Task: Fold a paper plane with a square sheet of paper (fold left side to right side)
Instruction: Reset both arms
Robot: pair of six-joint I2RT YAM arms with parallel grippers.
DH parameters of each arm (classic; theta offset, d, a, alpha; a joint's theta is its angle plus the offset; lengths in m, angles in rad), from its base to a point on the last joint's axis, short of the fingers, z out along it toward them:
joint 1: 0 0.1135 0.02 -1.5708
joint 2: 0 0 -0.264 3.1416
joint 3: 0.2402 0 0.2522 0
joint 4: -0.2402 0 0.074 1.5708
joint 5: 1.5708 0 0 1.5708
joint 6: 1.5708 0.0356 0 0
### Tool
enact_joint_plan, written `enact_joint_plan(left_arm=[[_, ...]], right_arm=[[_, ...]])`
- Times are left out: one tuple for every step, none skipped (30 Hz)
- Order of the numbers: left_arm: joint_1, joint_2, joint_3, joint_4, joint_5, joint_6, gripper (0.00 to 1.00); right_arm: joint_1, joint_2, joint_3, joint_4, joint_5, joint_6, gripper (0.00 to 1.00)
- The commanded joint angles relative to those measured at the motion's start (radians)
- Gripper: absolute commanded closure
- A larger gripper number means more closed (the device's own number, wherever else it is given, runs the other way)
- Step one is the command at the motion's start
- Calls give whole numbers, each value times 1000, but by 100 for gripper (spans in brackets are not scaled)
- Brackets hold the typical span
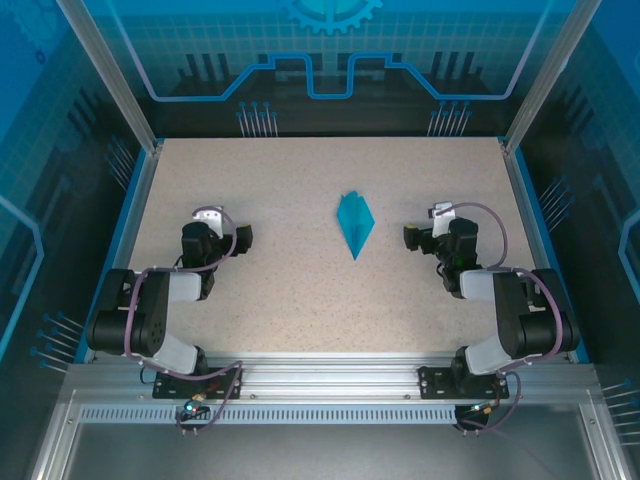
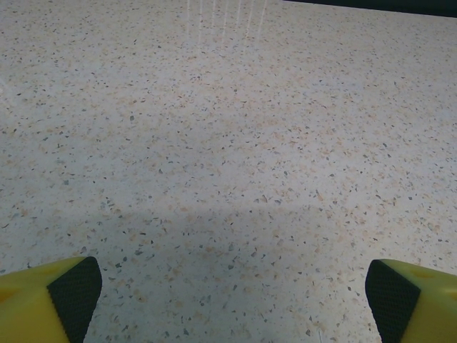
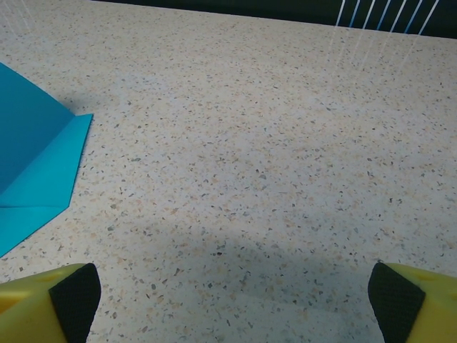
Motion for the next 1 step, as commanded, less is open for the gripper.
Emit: enact_joint_plan(left_arm=[[5, 2, 10, 39, 23, 12, 1]], right_arm=[[5, 5, 6, 29, 8, -12, 0]])
